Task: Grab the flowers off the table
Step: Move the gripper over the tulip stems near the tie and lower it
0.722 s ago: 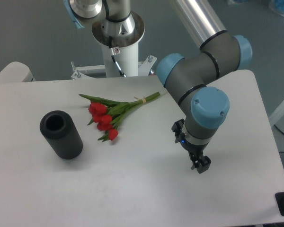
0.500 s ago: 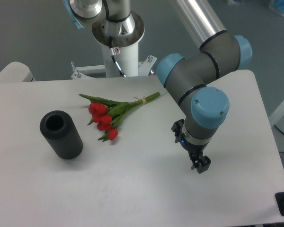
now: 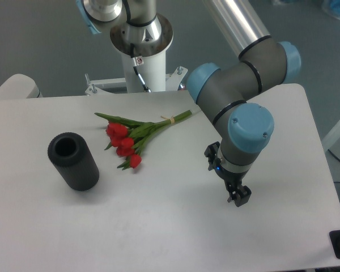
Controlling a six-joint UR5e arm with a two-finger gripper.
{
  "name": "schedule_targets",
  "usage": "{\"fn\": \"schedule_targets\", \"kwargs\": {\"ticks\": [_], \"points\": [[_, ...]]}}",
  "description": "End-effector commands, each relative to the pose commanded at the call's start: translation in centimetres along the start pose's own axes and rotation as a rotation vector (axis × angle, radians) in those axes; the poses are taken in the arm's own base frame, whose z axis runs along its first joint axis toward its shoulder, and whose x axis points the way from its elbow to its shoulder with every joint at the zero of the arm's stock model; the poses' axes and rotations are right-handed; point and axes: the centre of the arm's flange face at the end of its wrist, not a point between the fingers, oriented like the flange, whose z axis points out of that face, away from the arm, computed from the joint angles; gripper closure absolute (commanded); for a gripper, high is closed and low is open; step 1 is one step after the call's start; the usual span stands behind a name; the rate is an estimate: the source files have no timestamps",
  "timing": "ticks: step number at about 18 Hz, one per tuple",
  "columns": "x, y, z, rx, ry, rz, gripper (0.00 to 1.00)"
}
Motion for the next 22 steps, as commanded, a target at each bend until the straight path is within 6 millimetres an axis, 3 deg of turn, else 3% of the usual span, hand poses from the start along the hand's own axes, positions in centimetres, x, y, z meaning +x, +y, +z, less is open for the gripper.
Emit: {"fn": "schedule_targets", "kwargs": {"ticks": [5, 8, 13, 22], "points": [[3.2, 1.7, 0.5, -0.001, 0.033, -0.022, 0.0], [6.4, 1.8, 1.4, 0.005, 0.062, -0.023, 0.0], [12.0, 1.1, 5.5, 0.011, 0.164, -0.024, 0.0], [19.3, 0.2, 10.0, 0.02, 0.204, -0.029, 0.0]]}}
